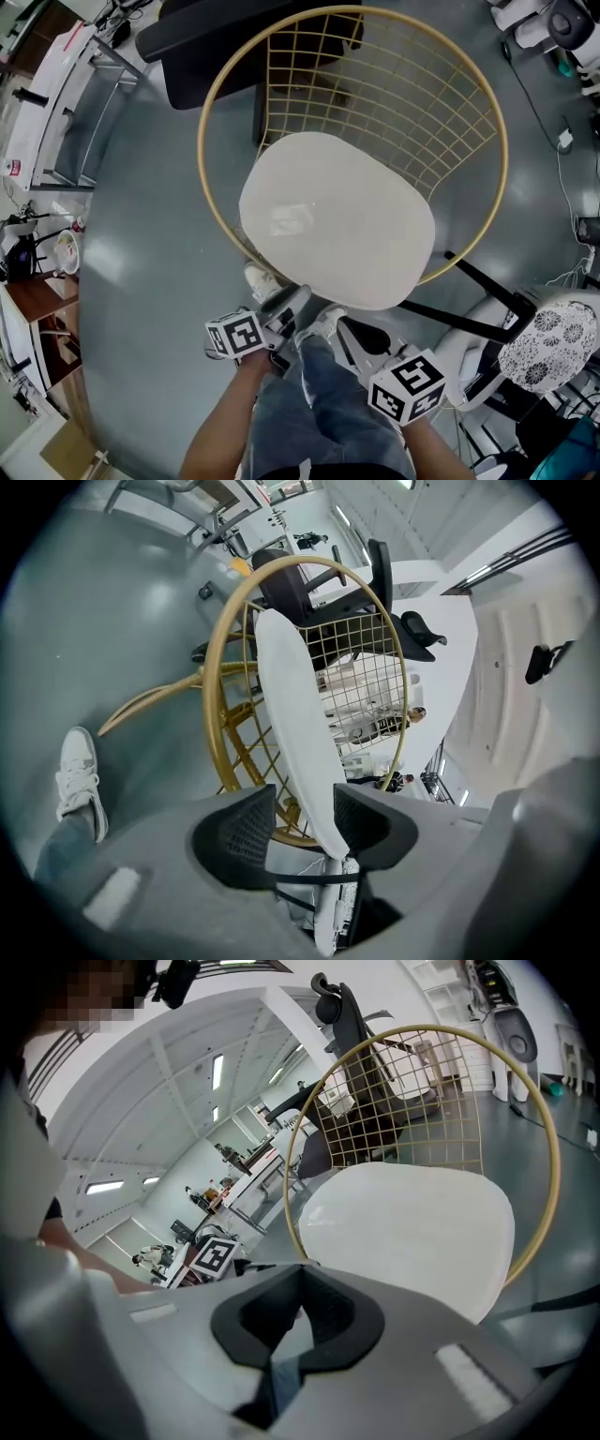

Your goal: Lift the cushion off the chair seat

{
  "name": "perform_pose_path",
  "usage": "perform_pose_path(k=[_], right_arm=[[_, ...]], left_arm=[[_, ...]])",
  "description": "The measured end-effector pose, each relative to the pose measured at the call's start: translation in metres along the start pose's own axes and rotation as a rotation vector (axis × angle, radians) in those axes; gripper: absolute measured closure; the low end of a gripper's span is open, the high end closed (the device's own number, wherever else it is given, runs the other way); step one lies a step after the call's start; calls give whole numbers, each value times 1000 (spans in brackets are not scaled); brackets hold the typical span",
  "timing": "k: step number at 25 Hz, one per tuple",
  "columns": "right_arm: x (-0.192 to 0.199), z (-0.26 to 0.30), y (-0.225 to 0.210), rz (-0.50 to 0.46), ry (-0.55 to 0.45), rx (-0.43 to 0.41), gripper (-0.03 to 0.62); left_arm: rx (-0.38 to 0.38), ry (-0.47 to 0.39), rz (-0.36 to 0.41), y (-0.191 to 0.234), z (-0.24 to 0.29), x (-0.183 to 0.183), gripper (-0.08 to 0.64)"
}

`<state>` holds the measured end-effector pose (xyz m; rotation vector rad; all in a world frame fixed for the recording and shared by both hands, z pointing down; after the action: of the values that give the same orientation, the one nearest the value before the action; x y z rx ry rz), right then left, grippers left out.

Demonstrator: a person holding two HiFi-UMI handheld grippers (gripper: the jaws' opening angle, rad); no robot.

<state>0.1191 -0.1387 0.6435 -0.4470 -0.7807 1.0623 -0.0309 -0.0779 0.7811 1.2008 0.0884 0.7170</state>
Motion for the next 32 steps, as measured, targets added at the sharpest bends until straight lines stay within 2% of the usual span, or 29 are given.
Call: perform_pose_path(k=[8,11,13,14,17,20,23,32], right_arm=[[-7,6,3,16,1,25,595],[-7,6,-1,26,4,37,595],[-5,6,-2,39,3,46,595],[-4,6,-2,45,-2,49,595],[-6,5,0,47,-11,55,595],[-11,2,5,37,-24,65,595],[-21,-3,11,37,-53,68,595],[-45,-24,33,83,-152,56,595]], left_arm=[[22,-41,-94,6,18,-16,365],[-1,-63,-111,5,23,-22,401],[-6,-75,-121,3,24,-24,476],[0,-81,-134,0,23,-25,481],[71,-122,-234,-16,24,-28,503],[94,-110,-200,-26,21,-37,509],[136,-130,-249,-48,19,-48,512],[182,-143,-218,-98,6,-87,515]])
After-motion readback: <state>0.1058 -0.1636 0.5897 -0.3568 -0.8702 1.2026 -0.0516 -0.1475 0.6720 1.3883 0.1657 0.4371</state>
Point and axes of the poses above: the fingertips, and each gripper's own axes: z forward along the fingers, y to its left, x out of its underside, the point moved 7 cm from there along -z, backward along the fingers, and after that the axes turned 14 degrees about z, right-handed, at the moved point
